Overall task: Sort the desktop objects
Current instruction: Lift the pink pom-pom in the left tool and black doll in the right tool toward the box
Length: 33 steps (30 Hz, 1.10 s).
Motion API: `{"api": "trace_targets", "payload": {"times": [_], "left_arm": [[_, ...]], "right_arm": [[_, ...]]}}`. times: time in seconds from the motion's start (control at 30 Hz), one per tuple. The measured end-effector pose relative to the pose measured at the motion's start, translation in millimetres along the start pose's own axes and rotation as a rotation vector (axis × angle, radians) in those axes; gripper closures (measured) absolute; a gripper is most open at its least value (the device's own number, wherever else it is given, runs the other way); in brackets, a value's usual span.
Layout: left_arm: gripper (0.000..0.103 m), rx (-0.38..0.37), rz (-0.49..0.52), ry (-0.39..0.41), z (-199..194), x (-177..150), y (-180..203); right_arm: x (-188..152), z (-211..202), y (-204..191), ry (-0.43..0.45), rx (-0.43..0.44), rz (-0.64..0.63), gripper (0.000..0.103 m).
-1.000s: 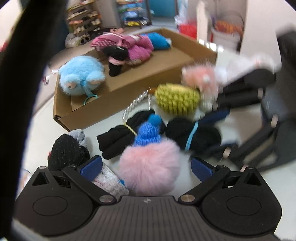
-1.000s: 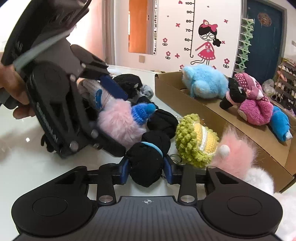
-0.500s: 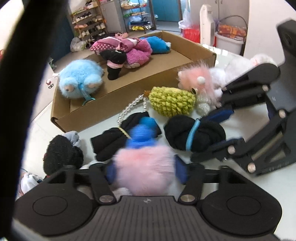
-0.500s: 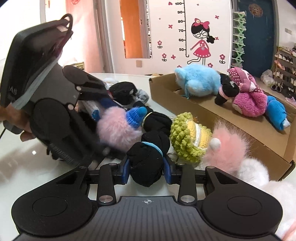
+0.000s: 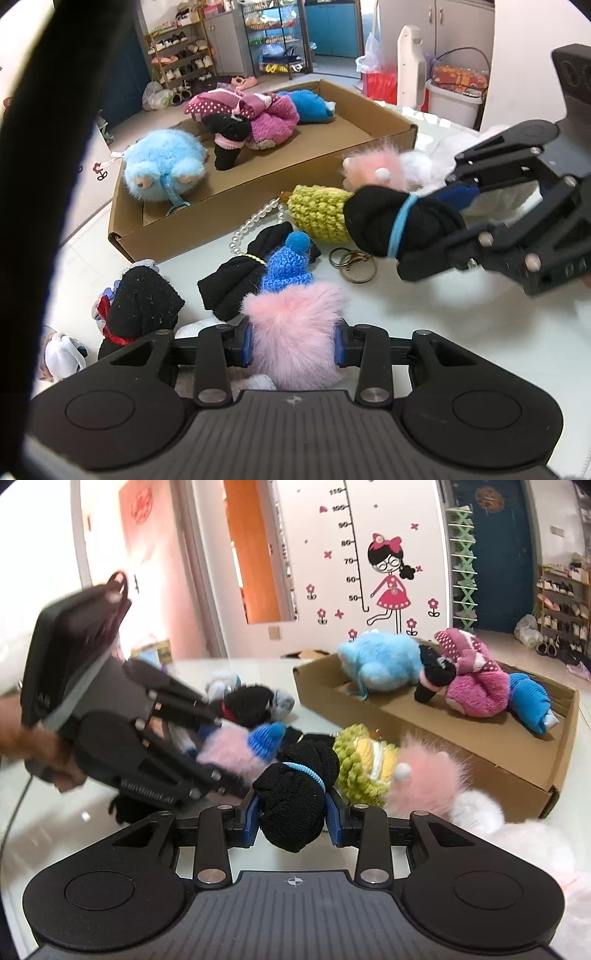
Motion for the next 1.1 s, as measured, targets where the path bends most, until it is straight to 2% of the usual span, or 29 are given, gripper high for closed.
{"api": "trace_targets", "payload": {"times": [0.13, 0.3, 0.47, 0.63, 0.9, 1.1], "left_arm": [[0.069, -0.017, -0.036, 0.025, -10, 4, 1], [0.069, -0.036, -0.167, 0.105, -28, 14, -10], [0.069, -0.017, -0.254, 0.176, -52, 30, -21], [0.069, -0.003, -0.249, 0.215, -71, 46, -18], [0.069, 0.023, -0.272, 0.275, -89, 74, -17], [0.069, 0.034, -0.274, 0.326, -96, 103, -19]], "right_arm": [[3, -2, 5, 0.015, -0.010, 0.011, 0.061], [10, -10, 8, 0.048, -0.016, 0.018, 0.061], [21, -21, 7, 0.098, -0.018, 0.023, 0.061], [30, -32, 5, 0.141, -0.002, 0.041, 0.061], [52, -52, 14, 0.211, -0.029, 0.076, 0.061], [85, -77, 35, 0.245, -0.103, 0.053, 0.061]]}}
Point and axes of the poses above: each gripper's, at about its wrist camera, not at the fingertips, and z roughly the way its jaws point, y to its right, x to its top, the point moved 3 cm from there along z, roughly the way its jaws point, and after that the axes turned 15 degrees about y, right-handed, at the moved point
